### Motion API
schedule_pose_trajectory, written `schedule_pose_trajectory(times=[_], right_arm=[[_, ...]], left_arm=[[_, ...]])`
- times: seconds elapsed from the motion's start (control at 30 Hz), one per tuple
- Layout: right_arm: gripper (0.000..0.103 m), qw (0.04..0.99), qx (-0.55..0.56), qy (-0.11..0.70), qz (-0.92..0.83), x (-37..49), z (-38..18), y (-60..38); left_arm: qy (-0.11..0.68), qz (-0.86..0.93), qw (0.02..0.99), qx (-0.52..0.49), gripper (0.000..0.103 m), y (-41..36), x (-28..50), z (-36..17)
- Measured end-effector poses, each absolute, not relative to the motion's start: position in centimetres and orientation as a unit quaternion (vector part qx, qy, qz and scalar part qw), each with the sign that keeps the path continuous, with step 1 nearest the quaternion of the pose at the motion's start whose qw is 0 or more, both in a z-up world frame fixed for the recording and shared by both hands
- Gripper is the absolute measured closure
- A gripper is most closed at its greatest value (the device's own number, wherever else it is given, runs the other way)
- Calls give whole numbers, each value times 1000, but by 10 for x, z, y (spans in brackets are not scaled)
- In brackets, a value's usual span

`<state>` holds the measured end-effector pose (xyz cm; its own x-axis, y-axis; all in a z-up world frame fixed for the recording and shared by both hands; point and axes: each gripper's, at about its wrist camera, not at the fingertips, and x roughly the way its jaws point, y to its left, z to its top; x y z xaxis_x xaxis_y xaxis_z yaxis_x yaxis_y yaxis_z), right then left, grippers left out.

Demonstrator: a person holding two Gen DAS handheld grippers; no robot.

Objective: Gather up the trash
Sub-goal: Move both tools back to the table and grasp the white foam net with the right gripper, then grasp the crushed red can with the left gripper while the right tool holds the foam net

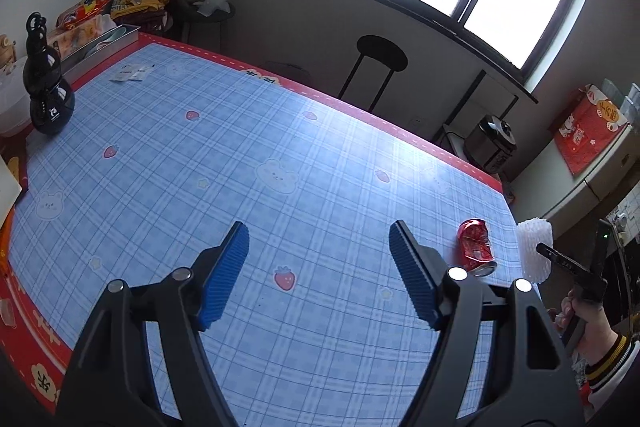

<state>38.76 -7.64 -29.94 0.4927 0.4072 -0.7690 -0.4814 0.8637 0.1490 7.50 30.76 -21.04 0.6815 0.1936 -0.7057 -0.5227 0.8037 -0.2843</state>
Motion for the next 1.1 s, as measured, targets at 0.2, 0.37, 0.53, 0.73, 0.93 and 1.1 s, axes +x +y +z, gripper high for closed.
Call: schedule_pose_trajectory(times=[0.2,0.37,0.53,0.73,0.93,1.1], right_arm=[[75,878,-22,404,255,359,-267,-118],[74,893,8,385,234,336,-249,-165],[74,900,43,383,203,316,-248,-207],[74,901,54,397,168,297,-261,-237],[74,898,53,414,139,287,-271,-259],[74,899,51,417,126,282,-269,-270]], left_arm=[[341,167,899,-219,32,272,99,-195],[356,126,901,-213,36,239,131,-199],[406,61,879,-242,37,213,184,-240],[440,-3,822,-361,67,202,259,-308],[449,-19,783,-430,68,186,310,-357],[453,-18,767,-454,68,180,329,-381]])
